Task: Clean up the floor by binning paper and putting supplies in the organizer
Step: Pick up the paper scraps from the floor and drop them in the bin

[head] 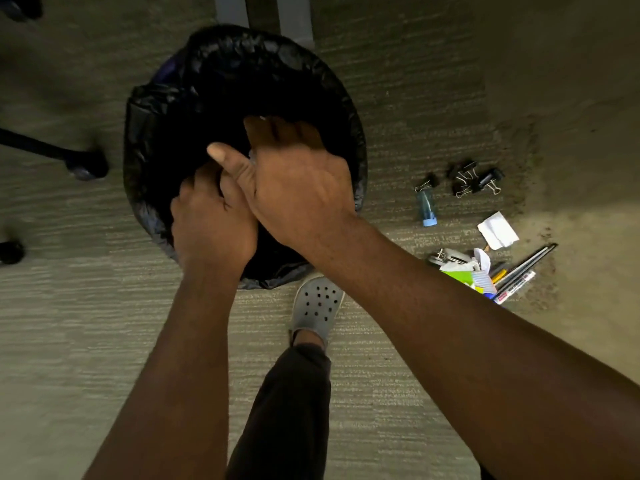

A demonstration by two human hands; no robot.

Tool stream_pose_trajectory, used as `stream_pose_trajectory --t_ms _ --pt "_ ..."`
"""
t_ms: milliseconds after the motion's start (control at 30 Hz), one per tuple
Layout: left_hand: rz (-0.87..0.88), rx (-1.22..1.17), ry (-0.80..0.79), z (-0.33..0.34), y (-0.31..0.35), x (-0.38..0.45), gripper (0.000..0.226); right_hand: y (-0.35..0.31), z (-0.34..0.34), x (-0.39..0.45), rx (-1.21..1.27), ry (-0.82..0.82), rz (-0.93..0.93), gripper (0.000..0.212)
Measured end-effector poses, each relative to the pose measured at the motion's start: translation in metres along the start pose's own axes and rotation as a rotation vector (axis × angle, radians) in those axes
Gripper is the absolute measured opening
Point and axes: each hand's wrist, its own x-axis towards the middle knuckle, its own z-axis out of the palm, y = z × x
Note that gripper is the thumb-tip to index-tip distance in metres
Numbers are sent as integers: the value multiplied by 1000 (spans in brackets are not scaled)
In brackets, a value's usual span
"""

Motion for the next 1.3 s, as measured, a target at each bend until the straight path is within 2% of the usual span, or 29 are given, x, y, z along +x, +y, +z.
stream_pose_trajectory --t_ms 67,133,233,300,400,500,567,633,700,800,867,933,1067,1167,1300 --pt "0 -48 -35 -2 5 -7 60 9 -1 -4 8 19 -15 66" --pt "60 -182 -12 -8 14 -16 53 22 -8 -14 182 141 -43 62" --pt "376 -327 64 -15 32 -45 38 61 -18 -43 390 431 -23 51" --pt "639 -342 93 -10 41 -69 34 100 -17 -66 386 497 97 45" --pt "785 -412 -5 20 58 -105 27 175 0 -102 359 438 405 27" --pt "720 -362 -276 72 67 -128 19 258 26 -135 302 274 676 18" --pt "619 -230 -473 115 67 -135 23 309 42 -152 191 130 778 23" --pt "559 -90 -638 159 66 -139 34 349 56 -163 81 -90 835 35" --pt "597 46 -731 201 67 -141 45 375 67 -168 20 -290 796 52" --pt "732 204 -817 257 73 -142 58 398 83 -166 -52 -426 562 72" --pt "803 279 -823 285 77 -143 61 407 93 -160 -92 -464 463 78" --pt "789 268 -800 306 79 -146 55 412 105 -157 -133 -455 443 72" --pt "757 217 -739 325 76 -150 30 415 121 -156 -174 -393 414 57" --pt "707 80 -715 323 73 -148 16 417 127 -161 -103 -341 478 54" --pt "599 -26 -613 316 69 -150 9 421 124 -176 71 -225 590 29"
